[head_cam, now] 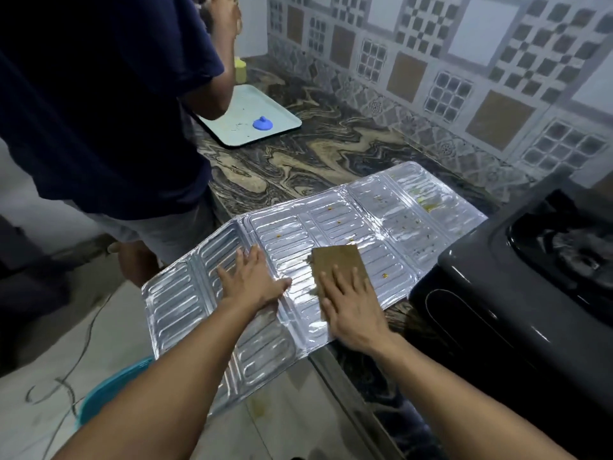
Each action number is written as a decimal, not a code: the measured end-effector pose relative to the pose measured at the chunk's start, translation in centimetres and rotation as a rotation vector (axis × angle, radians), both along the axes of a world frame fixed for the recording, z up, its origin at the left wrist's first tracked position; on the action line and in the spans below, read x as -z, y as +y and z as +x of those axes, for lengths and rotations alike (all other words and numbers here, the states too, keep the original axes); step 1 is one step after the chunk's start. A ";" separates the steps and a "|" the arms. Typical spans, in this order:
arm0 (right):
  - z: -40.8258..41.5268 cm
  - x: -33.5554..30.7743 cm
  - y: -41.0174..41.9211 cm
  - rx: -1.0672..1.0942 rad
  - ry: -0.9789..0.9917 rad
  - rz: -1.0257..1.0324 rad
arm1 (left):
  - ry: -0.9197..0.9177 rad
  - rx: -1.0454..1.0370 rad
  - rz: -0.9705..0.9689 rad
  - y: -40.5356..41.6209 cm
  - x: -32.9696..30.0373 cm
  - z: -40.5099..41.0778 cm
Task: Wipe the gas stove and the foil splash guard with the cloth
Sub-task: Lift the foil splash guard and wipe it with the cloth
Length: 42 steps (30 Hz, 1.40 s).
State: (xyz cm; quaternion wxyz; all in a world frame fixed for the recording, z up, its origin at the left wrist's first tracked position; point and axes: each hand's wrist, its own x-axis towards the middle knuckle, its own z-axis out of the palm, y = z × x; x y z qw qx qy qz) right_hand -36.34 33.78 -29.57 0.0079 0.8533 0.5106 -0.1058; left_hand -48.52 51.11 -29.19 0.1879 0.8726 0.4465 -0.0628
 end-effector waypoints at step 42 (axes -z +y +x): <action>2.4 0.7 13.0 -0.201 0.197 0.330 | 0.033 -0.110 -0.047 0.6 0.3 2.0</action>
